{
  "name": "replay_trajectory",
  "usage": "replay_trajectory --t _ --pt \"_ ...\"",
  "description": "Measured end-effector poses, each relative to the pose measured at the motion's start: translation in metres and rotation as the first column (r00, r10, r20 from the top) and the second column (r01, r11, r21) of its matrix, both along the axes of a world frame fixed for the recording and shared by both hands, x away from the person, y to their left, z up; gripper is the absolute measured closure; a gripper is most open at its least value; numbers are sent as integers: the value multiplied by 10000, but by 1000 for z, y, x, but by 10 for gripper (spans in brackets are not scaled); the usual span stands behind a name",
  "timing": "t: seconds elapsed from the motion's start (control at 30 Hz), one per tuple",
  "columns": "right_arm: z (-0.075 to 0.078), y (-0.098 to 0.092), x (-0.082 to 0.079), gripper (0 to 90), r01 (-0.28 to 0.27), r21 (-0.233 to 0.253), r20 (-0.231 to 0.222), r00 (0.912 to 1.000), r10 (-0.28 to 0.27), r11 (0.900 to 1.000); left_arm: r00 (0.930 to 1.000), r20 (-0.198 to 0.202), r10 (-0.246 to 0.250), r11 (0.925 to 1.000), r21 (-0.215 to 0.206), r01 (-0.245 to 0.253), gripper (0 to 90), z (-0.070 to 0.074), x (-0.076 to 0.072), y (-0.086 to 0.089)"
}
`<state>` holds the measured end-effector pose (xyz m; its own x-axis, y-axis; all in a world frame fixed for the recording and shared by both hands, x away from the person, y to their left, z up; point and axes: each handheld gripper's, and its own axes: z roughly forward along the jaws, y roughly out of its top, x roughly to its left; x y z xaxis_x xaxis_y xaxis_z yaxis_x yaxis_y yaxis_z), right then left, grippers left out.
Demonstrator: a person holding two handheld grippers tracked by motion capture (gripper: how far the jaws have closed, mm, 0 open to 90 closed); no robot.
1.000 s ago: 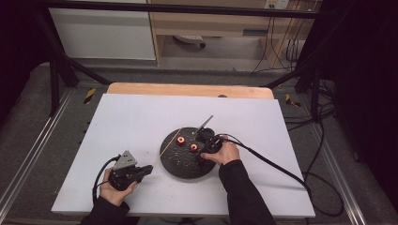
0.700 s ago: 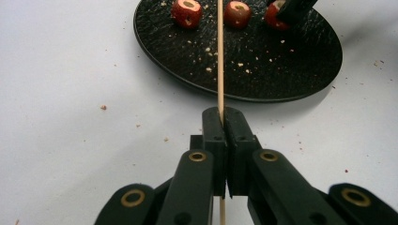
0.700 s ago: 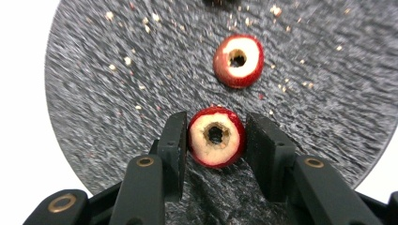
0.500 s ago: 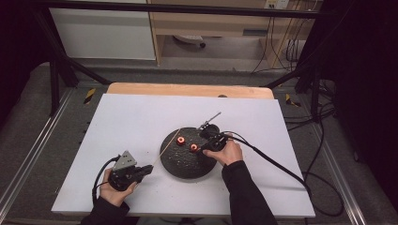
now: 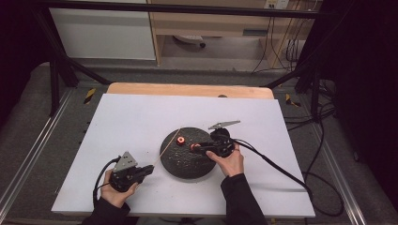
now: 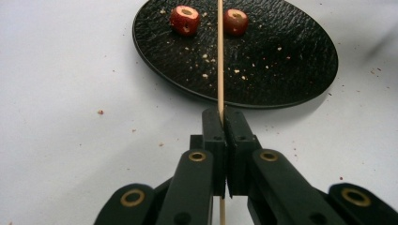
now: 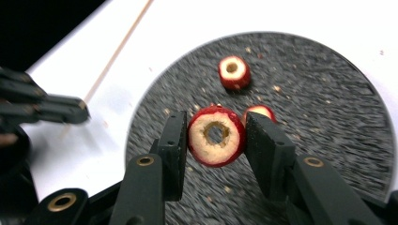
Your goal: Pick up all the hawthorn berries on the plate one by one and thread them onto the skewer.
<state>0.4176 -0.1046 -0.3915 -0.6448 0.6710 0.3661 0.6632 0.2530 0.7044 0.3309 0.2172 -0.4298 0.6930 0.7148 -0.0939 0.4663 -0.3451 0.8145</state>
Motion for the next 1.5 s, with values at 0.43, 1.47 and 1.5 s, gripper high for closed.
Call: replay_trajectory --t 0.43,1.47,1.5 --pt "-20 0 -20 608 1354 3188 589 9850 -1621 9381 9998 84 184 9997 -141 -183 880 -1 -1 0" --pt "-26 1 -21 610 2605 6128 1195 9027 -4133 7461 9995 -43 318 9974 -649 -320 881 -1 -9 -11" --pt "-26 1 -19 610 2631 6184 1211 8991 -4206 7405 9995 -45 306 9972 -675 -309 880 -1 -9 -12"
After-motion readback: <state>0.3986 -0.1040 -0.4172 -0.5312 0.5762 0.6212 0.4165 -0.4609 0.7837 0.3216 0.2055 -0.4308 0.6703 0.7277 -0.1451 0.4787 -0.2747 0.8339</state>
